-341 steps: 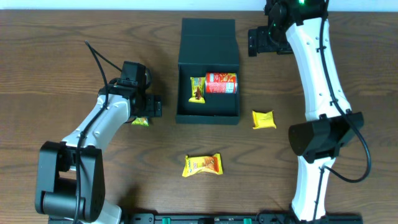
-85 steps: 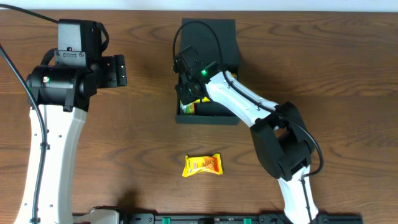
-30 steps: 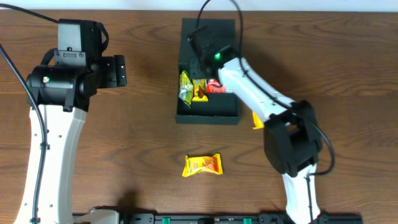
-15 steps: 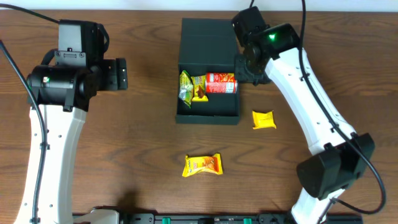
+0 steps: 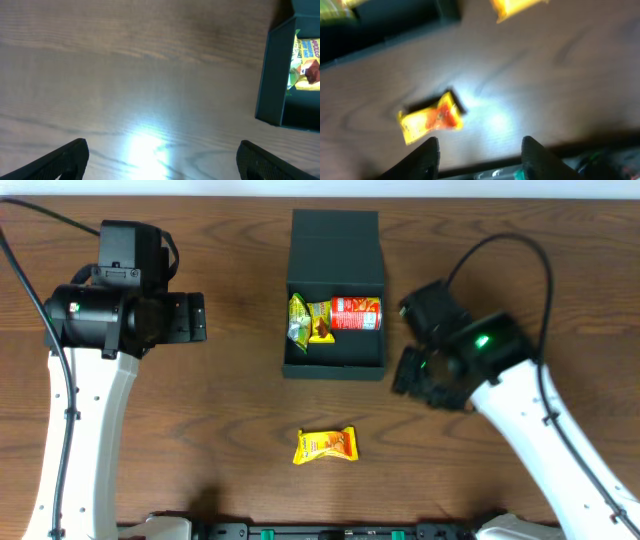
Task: Pack container
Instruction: 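Withdraw the right gripper and lower it onto the orange-printed yellow packet, then grasp the yellow packet with the right gripper and carry it to the box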
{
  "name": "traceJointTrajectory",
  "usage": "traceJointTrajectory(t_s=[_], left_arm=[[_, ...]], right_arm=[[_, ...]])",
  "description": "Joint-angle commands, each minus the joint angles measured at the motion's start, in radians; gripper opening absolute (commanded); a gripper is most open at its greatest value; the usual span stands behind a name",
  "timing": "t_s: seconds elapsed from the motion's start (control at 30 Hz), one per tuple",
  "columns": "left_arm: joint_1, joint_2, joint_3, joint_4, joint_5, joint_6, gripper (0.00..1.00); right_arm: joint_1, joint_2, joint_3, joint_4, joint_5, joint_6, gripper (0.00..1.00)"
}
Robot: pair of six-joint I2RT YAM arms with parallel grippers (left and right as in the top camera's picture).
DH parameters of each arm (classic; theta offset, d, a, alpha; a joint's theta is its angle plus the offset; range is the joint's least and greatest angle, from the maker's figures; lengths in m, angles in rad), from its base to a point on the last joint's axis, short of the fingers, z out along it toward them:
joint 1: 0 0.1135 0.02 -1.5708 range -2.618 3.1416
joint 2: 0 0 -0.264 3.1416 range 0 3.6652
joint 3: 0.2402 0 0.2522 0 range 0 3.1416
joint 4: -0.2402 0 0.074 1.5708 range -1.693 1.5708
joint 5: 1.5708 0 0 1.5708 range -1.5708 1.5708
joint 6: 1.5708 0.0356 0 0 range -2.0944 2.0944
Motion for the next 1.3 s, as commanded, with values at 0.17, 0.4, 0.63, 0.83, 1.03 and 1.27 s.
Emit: traceJointTrajectory(t_s=[0.17,0.4,0.63,0.83,1.03,1.27], left_arm=[[0.006,0.003,0.003,-0.048,0.024,-0.18,0.95],[0.006,0.003,0.003,-0.055,0.084,-0.183,0.95],[0.006,0.003,0.003,-0.041,0.068,-0.179,0.95],[0.006,0.003,0.003,-0.034,0.068,-0.179,0.96],[0.006,0.003,0.003,-0.031,0.068,-0.179,0.95],[0.006,0.003,0.003,-0.032,0.068,-0.17,0.95]], right_arm=[[0.191,0.016,-0.039,0.031,-0.043,0.378,0.93],[0.208,0.025,-0.114,0.053,-0.063,0.641,0.99],[0.277,0.025,-0.38,0.462,-0.266,0.797,0.99],[0.316,0.025,-0.505,0.605,-0.263,0.948,0.93],[0.384,0.029,-0.505,0.657,-0.184,1.083,0.93],[0.427,0.081,-0.505,0.723,-0.086,1.087,0.93]])
